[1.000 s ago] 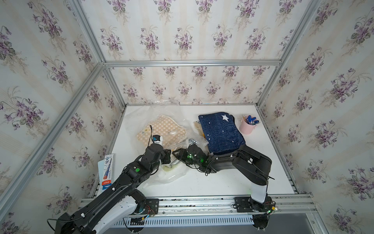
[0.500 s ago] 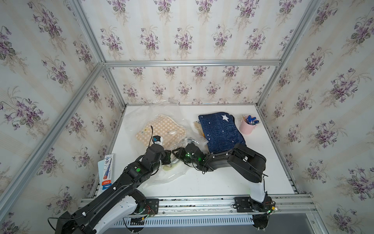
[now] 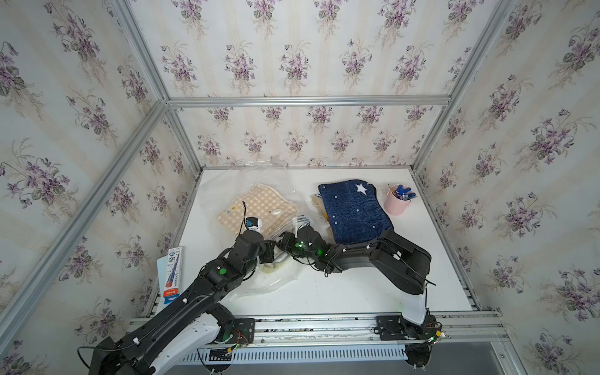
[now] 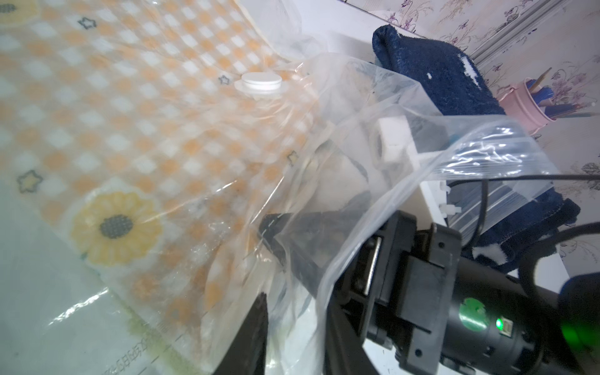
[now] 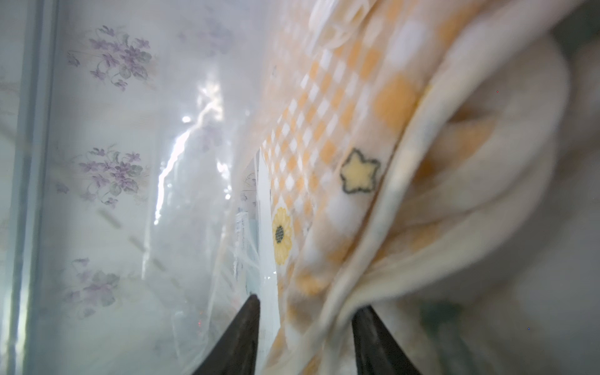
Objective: Take the blanket out of the vacuum bag
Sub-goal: Take out the blanket from the vacuum bag.
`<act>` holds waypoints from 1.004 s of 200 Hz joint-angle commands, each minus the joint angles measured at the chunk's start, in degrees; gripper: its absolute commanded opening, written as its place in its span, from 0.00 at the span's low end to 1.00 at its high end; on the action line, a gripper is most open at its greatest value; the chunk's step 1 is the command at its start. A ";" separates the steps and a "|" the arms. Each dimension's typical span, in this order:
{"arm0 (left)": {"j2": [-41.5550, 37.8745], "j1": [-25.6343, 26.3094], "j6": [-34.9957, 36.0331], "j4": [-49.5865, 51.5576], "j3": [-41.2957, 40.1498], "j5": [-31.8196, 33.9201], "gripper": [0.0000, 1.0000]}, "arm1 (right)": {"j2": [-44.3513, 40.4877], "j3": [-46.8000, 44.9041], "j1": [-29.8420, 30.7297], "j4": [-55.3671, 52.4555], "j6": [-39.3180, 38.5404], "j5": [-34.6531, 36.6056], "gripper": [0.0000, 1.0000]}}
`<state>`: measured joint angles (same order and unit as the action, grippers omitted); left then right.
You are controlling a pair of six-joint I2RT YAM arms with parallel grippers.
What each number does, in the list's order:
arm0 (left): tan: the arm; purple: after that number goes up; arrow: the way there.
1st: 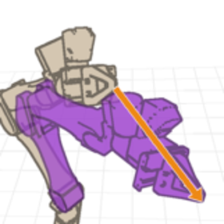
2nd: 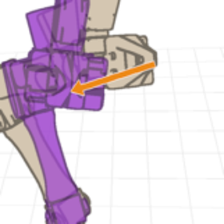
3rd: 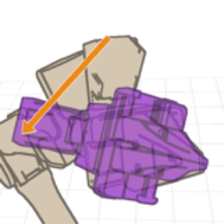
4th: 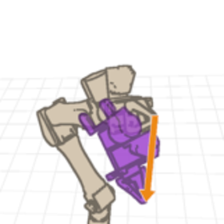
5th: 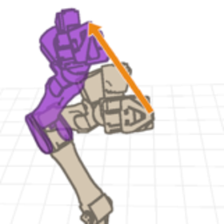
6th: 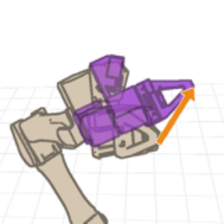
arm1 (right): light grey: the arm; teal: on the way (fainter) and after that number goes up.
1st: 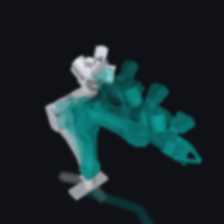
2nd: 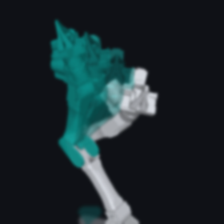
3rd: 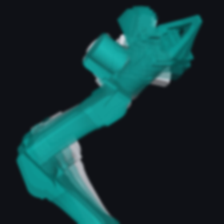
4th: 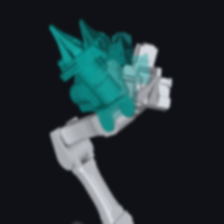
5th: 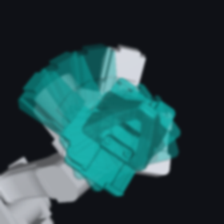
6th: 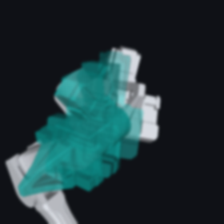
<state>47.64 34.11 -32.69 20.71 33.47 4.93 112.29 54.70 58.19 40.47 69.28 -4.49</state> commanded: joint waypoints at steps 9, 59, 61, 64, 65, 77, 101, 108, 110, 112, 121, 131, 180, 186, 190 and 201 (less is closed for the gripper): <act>-0.76 -0.01 -0.10 -0.32 0.10 0.68 0.30 | 1.34 0.15 0.34 0.70 1.52 0.89 0.50; -0.13 0.00 -0.06 -1.68 -0.10 0.54 0.30 | 1.17 -3.30 1.48 4.93 6.25 8.06 0.53; 0.01 -0.01 -0.04 -1.78 -0.21 0.53 0.31 | 1.31 -3.28 1.48 5.11 6.30 8.26 0.53; 0.04 -0.02 -0.07 -1.87 -0.25 0.52 0.31 | 1.37 -3.20 1.40 5.64 6.41 8.53 0.53; 0.07 -0.01 -0.08 -1.98 -0.34 0.52 0.30 | 1.40 -3.24 1.40 5.88 6.45 8.58 0.53; 0.28 -0.04 -0.17 -2.40 -0.73 0.61 0.30 | 2.22 -2.64 1.40 7.89 6.57 9.44 0.54; -0.47 0.00 -0.13 -2.28 -0.96 0.75 0.30 | 4.68 0.78 1.30 6.55 6.42 10.27 0.55; -0.91 -0.01 0.01 -2.10 -0.95 0.95 0.30 | 5.44 1.65 1.21 6.12 6.57 10.22 0.56; -1.00 -0.01 0.04 -1.97 -0.93 0.98 0.30 | 5.69 1.88 1.22 6.05 6.64 10.19 0.56; -1.13 -0.01 0.07 -1.94 -0.95 1.10 0.30 | 5.89 2.03 1.22 6.05 6.79 10.27 0.57; -1.61 0.00 0.17 -1.74 -0.95 1.22 0.30 | 6.86 2.82 1.18 6.12 6.98 10.35 0.57; -1.94 -0.05 0.29 -1.62 -0.91 1.22 0.30 | 7.77 3.54 1.13 5.81 7.73 10.47 0.58; -2.01 -0.01 0.52 -1.21 -0.56 0.70 0.30 | 10.41 6.28 1.13 7.56 6.83 10.48 0.48; -2.03 -0.01 0.63 -1.07 -0.52 0.70 0.30 | 10.20 6.30 1.13 7.67 6.68 10.32 0.44; -2.03 -0.09 0.76 -0.95 -0.39 0.70 0.30 | 10.02 6.26 1.10 7.85 6.48 10.14 0.41; -2.05 -0.09 1.01 -0.39 0.07 0.85 0.30 | 9.33 6.35 1.13 7.90 5.56 9.96 0.31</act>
<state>45.65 34.09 -32.62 20.34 32.67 5.39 122.26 60.62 59.35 46.41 76.42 5.28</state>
